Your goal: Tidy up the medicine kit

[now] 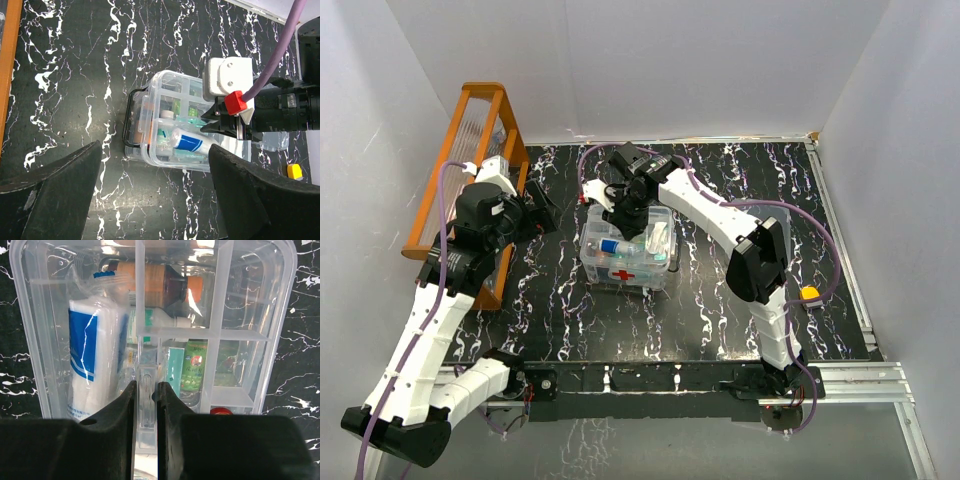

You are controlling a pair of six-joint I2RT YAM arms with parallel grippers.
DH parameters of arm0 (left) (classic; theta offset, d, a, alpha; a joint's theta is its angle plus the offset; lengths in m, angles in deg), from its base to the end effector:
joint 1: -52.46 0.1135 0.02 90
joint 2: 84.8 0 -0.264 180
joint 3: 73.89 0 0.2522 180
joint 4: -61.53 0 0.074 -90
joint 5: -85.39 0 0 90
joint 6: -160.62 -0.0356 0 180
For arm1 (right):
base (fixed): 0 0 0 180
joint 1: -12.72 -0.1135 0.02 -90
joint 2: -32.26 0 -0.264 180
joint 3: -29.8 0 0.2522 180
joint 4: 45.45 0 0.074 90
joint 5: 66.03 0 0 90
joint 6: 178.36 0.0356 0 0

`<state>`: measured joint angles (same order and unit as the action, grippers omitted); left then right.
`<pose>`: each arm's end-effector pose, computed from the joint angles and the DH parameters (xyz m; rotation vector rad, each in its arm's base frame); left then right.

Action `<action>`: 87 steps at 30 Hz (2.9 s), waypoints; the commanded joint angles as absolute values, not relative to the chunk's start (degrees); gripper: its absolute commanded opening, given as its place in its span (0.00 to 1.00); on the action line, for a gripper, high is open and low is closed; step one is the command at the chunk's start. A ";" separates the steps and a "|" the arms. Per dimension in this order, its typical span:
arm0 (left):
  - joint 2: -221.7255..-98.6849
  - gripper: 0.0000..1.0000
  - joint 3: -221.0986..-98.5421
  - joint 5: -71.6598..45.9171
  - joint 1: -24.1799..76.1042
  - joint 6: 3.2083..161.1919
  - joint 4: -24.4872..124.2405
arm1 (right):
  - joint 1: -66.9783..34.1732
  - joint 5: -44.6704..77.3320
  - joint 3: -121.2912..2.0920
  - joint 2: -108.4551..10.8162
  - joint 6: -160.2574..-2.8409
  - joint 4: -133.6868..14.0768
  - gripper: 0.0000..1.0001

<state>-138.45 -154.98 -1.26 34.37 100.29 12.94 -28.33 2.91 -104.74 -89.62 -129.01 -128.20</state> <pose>0.1808 -0.0569 0.4028 -0.2382 1.9573 -0.4942 0.3249 0.2999 0.2921 -1.8682 2.0232 0.5133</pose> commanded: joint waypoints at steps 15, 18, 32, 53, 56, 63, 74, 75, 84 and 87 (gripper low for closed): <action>-138.47 0.87 -153.22 -1.63 34.36 100.44 13.80 | -28.10 0.82 -106.18 -92.08 -130.78 -125.52 0.00; -138.58 0.87 -153.22 -1.64 34.36 100.33 13.91 | -28.02 -0.30 -104.54 -91.49 -130.08 -123.50 0.00; -138.39 0.87 -153.13 -1.54 34.35 100.06 13.72 | -27.27 -0.18 -100.90 -89.38 -127.31 -120.15 0.03; -137.63 0.87 -152.93 -2.63 34.35 99.99 13.63 | -27.35 7.24 -105.29 -80.79 -112.58 -116.93 0.47; -136.48 0.87 -151.97 -2.80 34.33 100.09 14.94 | -27.27 10.31 -102.42 -76.49 -106.52 -111.78 0.50; -132.92 0.88 -147.62 -7.52 34.34 99.57 19.24 | -27.13 27.66 -82.45 -57.16 -85.42 -97.14 0.56; -131.25 0.88 -148.43 -18.42 34.35 97.88 17.13 | -18.05 52.62 -50.68 -33.97 -62.10 -99.09 0.64; -131.35 0.88 -148.69 -19.53 34.34 98.13 16.84 | -15.45 52.55 -48.93 -33.40 -61.59 -99.14 0.66; -130.83 0.88 -148.81 -21.56 34.36 101.88 16.27 | 9.22 43.76 -41.87 -36.44 -62.93 -96.64 0.64; -130.87 0.88 -148.54 -22.36 34.33 103.85 17.57 | 17.15 36.10 -41.81 -41.13 -63.28 -94.50 0.60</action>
